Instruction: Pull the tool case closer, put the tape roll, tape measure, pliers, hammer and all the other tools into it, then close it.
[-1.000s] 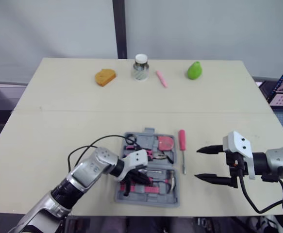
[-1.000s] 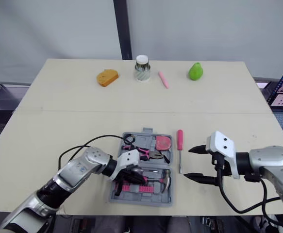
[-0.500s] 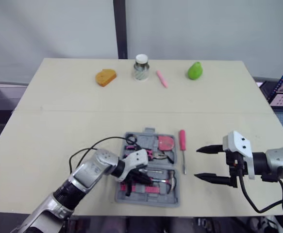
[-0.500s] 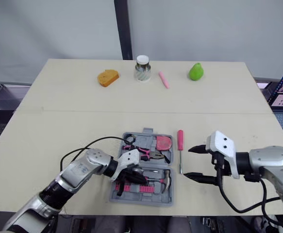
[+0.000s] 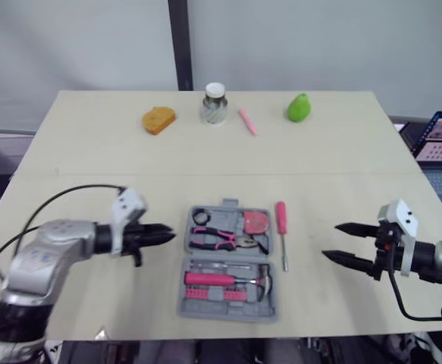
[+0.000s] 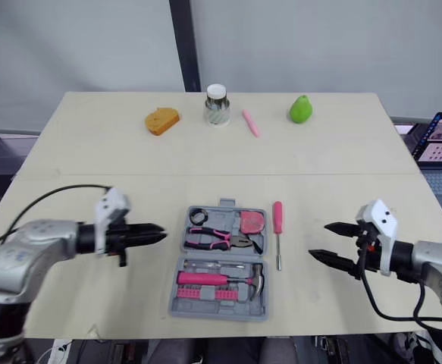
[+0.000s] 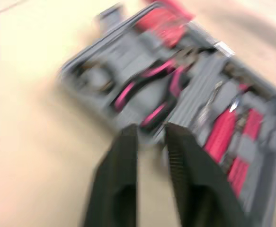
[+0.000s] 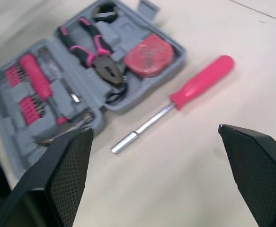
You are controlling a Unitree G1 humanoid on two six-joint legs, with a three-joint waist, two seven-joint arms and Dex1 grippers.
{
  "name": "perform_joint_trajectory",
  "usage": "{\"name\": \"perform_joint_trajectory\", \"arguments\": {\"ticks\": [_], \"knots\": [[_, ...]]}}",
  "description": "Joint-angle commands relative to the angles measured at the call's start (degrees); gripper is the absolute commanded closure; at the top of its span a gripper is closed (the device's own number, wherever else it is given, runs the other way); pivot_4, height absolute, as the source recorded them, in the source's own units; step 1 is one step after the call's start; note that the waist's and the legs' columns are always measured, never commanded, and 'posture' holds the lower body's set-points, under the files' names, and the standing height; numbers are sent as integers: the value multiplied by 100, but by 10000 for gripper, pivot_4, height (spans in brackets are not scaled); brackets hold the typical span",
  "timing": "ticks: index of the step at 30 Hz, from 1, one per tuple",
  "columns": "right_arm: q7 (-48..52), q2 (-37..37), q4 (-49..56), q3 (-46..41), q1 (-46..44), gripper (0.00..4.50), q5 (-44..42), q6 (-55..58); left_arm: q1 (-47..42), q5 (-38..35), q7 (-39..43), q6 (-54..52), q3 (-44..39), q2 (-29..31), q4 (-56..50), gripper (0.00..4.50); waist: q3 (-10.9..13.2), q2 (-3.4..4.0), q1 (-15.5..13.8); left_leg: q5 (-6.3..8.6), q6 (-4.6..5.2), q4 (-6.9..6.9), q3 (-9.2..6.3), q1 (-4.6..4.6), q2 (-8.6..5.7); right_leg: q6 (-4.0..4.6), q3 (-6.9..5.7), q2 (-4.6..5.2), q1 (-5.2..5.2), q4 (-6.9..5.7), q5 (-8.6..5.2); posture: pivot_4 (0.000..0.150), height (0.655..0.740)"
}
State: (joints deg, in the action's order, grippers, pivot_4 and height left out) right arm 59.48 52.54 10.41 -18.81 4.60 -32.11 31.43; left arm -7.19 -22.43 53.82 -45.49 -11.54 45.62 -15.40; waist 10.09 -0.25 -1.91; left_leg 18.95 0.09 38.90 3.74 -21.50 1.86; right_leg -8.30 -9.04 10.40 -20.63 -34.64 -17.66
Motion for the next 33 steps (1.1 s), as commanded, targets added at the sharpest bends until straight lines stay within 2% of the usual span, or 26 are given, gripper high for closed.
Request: {"name": "perform_joint_trajectory", "arguments": {"ticks": [1, 4, 12, 18, 23, 33], "knots": [[-336, -273, -567, -440, -21, 0, 166, -418, 614, 174, -213, 610, -1060, 206, 477, 15025, 0, 0, 34, 1, -1, 0, 0, 1, 0, 0, 0, 0, 0, 0, 0, 1500, 7400], [-650, -478, -901, -557, -68, 0, 332, -641, 1286, 297, -354, 1068, -1719, 234, 866, 445, 1, 3, 66, 3, -4, -6, 6, 1, 1, 0, 0, -1, -5, 2, 0, 1500, 7400], [-877, -719, -1301, -487, -215, 0, 571, -955, 2109, 320, -626, 1597, -2238, 29, 1151, 445, 4, 8, 58, 4, -7, -21, 14, 5, 3, 0, 4, 1, -10, 3, 0, 1500, 7400], [-1011, -800, -1284, -460, -232, 0, 639, -951, 2106, 279, -700, 1751, -2094, -16, 1223, 445, 4, 8, 64, 3, -8, -30, 17, 6, 4, 1, 4, 0, -15, 4, 0, 1500, 7400], [-1755, -1166, -608, -313, -186, 0, 804, -649, 1713, 88, -602, 1641, -1532, -63, 670, 445, 5, 10, 54, 2, -11, -35, 18, 7, 5, 1, 5, 0, -17, 1, 0, 1500, 7400], [-3559, -2257, 1639, 532, -141, 0, 844, 1223, 313, -206, -337, 1314, 368, -270, -576, 445, 4, 10, 58, -3, -18, -49, 35, 2, 5, 1, 19, 0, -46, -17, 0, 1500, 7400]]}}
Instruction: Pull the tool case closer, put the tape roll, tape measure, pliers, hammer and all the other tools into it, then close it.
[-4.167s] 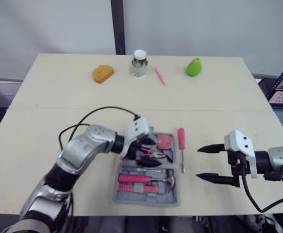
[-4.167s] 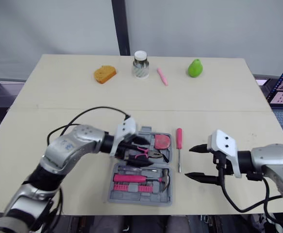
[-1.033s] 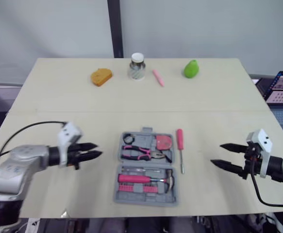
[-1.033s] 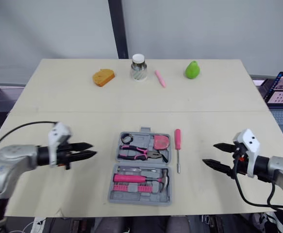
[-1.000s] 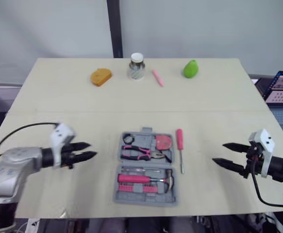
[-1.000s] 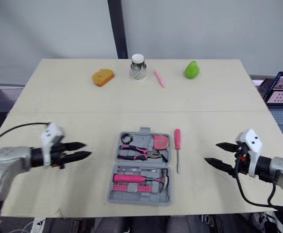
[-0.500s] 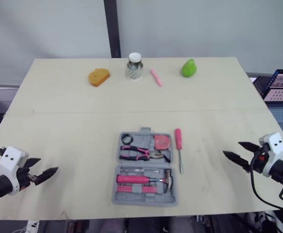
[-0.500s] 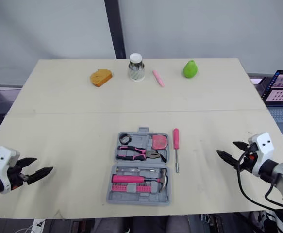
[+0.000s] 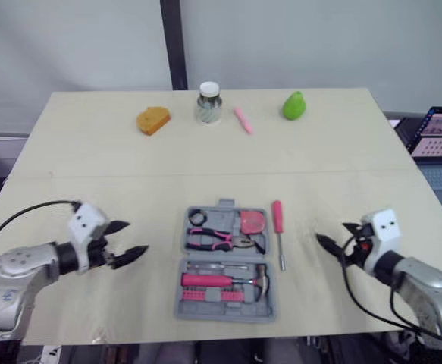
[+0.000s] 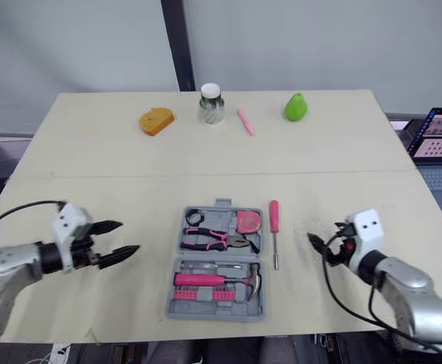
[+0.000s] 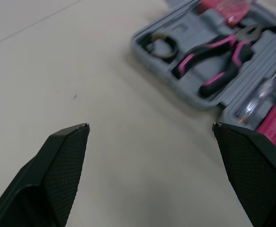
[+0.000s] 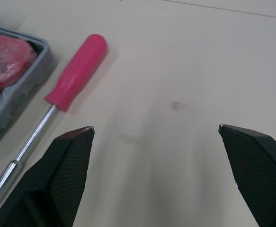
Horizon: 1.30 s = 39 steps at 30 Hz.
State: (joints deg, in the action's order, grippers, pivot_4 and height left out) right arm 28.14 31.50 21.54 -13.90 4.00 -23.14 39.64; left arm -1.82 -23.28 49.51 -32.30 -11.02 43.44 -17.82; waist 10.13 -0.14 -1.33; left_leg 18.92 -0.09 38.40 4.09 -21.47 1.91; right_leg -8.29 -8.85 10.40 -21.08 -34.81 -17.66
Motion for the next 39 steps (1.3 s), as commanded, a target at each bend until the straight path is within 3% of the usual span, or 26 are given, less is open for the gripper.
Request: {"name": "perform_joint_trajectory", "arguments": {"ticks": [1, 5, 11, 27, 39], "knots": [[-612, -280, 658, 126, -140, 0, -29, 569, -411, -72, 133, 45, 548, -110, -364, 445, 0, 0, 0, 0, -1, 1, 0, 0, 0, 0, 0, -1, -1, -2, 0, 1500, 7400], [-1335, -848, 969, 557, -317, 0, 179, 1025, -1001, 16, 329, 251, 1370, -435, -442, 445, 0, 0, 0, -2, -2, -5, 11, -1, 0, 0, 12, -3, -16, -10, 0, 1500, 7400], [-1942, -1283, 733, 1000, -492, 0, 688, 968, -1215, 275, 379, 494, 2055, -633, -455, 445, 0, 0, 26, -3, -2, -17, 41, -4, 0, 0, 38, -5, -43, -13, 0, 1500, 7400], [-2126, -1788, -244, 1385, -1159, 0, 1332, 373, -1295, 470, -23, 935, 2104, -1183, -282, 445, 0, 0, 26, -5, 2, -15, 46, -4, 0, 0, 47, -6, -46, -14, 0, 1500, 7400], [-2124, -1972, -558, 1553, -1265, 0, 1467, 276, -1231, 517, -143, 962, 2096, -1250, -263, 445, 0, 0, 68, -5, 2, -16, 45, -4, 0, 0, 47, -6, -46, -14, 0, 1500, 7400]]}}
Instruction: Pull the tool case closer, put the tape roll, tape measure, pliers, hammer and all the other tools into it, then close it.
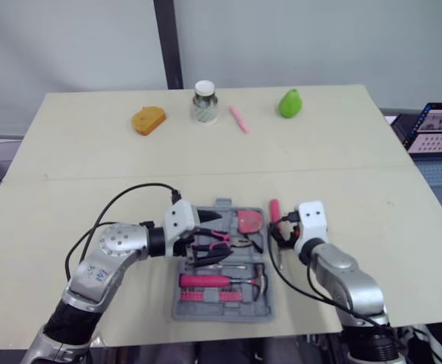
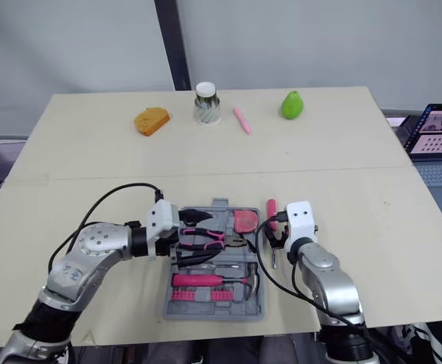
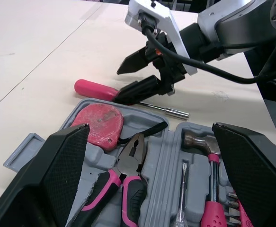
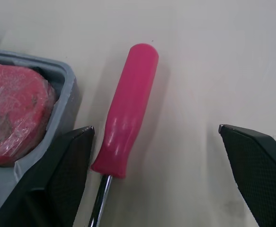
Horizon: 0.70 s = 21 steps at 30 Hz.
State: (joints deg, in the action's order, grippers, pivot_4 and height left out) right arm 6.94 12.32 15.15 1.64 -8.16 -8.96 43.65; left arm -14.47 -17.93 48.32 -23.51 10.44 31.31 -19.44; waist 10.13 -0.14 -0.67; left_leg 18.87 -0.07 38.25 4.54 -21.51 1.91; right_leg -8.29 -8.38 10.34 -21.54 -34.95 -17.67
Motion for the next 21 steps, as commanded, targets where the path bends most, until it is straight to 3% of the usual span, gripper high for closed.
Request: {"name": "perform_joint_trajectory", "arguments": {"ticks": [1, 8, 11, 17, 21], "knots": [[-17, -70, 69, 14, -51, 0, 63, -120, 32, -17, -31, 77, -47, -40, -100, 445, 0, 0, 3, 0, 0, 0, 0, 0, 0, 0, 0, 0, 0, 0, 0, 1500, 7400], [-139, -179, -111, 15, -103, 0, 245, -127, -66, -5, -63, 30, -16, -99, -56, 445, 0, 0, 48, 0, 0, -1, -1, 0, 0, 0, 0, 0, 0, 0, 0, 1500, 7400], [-163, -221, -161, 24, -103, 9099, 309, -102, -132, 6, -70, -24, 1, -141, -58, 0, 0, 0, 72, 0, 0, -2, -1, 0, 0, 0, 0, 0, 0, 0, 0, 1500, 7400], [-209, -313, -261, -18, -89, 39487, 425, -233, -213, -7, -82, -88, -5, -174, -63, 0, 0, 0, 72, 0, 0, -3, -1, 0, 0, 0, 0, 0, 0, 0, 0, 1500, 7400], [-176, -303, -306, -61, -84, 40969, 446, -363, -142, 8, -70, -54, -10, -151, -71, 0, 0, 0, 77, 0, 0, -3, -1, 0, 0, 0, 0, 0, 0, 0, 0, 1500, 7400]]}}
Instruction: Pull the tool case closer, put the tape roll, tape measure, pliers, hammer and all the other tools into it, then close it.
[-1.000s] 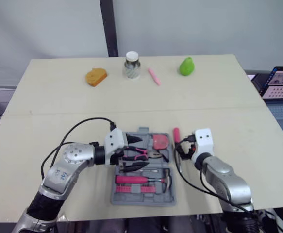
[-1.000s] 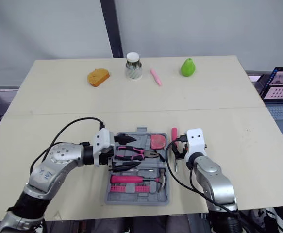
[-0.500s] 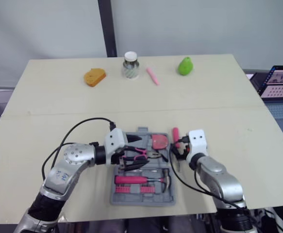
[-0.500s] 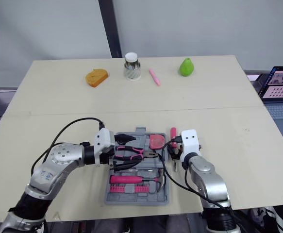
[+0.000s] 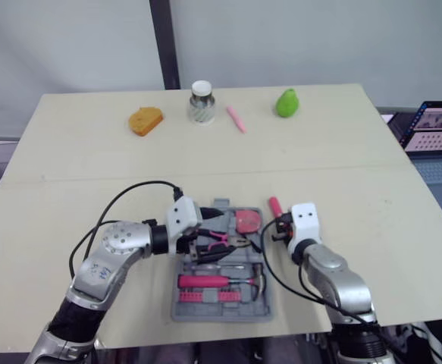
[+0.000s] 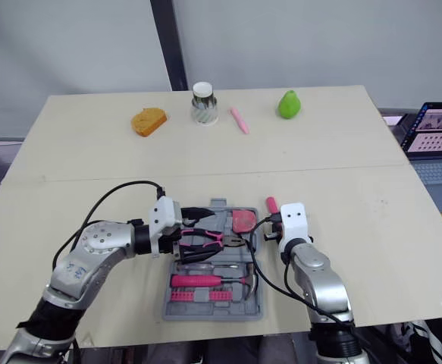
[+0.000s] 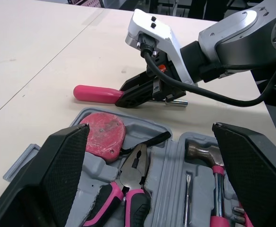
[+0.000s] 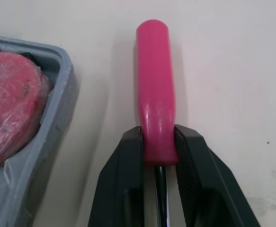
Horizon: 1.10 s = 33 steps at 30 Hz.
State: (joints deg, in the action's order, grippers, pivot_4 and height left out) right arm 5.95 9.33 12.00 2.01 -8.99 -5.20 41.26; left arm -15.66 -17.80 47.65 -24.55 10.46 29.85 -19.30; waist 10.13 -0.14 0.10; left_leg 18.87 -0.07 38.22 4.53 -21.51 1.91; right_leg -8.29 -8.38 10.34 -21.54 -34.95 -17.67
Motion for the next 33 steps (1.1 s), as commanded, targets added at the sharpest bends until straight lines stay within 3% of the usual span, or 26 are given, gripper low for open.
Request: {"name": "perform_joint_trajectory", "arguments": {"ticks": [1, 5, 9, 13, 16, 19, 23, 27, 33], "knots": [[-51, 9, 16, -114, -2, 40969, 55, -162, 8, 18, 5, 80, -11, 14, -72, 0, 0, 0, 0, 0, 0, 0, 0, 0, 0, 0, 0, 0, 0, 0, 0, 1500, 7400], [314, 398, 322, -76, -80, 40969, 21, -174, 157, 100, 79, 230, -74, 173, -49, 0, 0, 0, -1, 0, 0, 0, 0, 0, 0, 0, 0, 0, 0, 0, 0, 1500, 7400], [1267, 1347, 790, 42, -420, 40969, -210, 92, 533, 83, 265, 436, -351, 567, -106, 0, 4, 6, 20, 0, 0, -3, 5, 0, 0, 0, 5, 0, -3, 5, 0, 1500, 7400], [2969, 2750, 1530, 559, -1042, 40969, -953, 900, 1709, -248, 647, 856, -1357, 1154, -407, 0, 5, 8, 85, 1, 0, -20, 10, 3, 9, 1, 9, -6, -14, 10, -1, 1500, 7400], [3529, 3261, 1910, 919, -1266, 40969, -1262, 1279, 2307, -446, 722, 989, -1809, 1266, -647, 0, 6, 4, 111, 2, -1, -25, 1, 4, 20, 4, 2, -15, -12, 13, -2, 1500, 7400], [3998, 3404, 2519, 1468, -1793, 40969, -1770, 1931, 3937, -566, 1117, 1532, -2768, 1247, -1115, 0, 15, -10, 132, 5, 0, -13, 0, -1, 20, 4, -1, -12, -3, 25, -2, 1500, 7400], [3911, 3102, 2865, 2170, -2405, 40969, -1999, 2652, 5357, -689, 1599, 2062, -3497, 1128, -1311, 0, 17, -21, 139, 16, 5, -6, -22, 1, 19, 4, 1, -5, -5, 32, -2, 1500, 7400], [3601, 2561, 3046, 2735, -2764, 40969, -2121, 3302, 5990, -711, 1892, 2374, -3849, 1100, -1265, 0, 17, -24, 50, 21, 4, -2, -36, -1, 17, 6, 0, -4, -6, 32, -3, 1500, 7400], [3037, 2030, 3300, 3596, -2770, 40969, -2097, 3887, 6184, -723, 1919, 2549, -3992, 966, -1074, 0, 15, -26, 9, 22, 3, 1, -36, -5, 17, 9, 0, -5, -11, 29, -4, 1500, 7400]]}}
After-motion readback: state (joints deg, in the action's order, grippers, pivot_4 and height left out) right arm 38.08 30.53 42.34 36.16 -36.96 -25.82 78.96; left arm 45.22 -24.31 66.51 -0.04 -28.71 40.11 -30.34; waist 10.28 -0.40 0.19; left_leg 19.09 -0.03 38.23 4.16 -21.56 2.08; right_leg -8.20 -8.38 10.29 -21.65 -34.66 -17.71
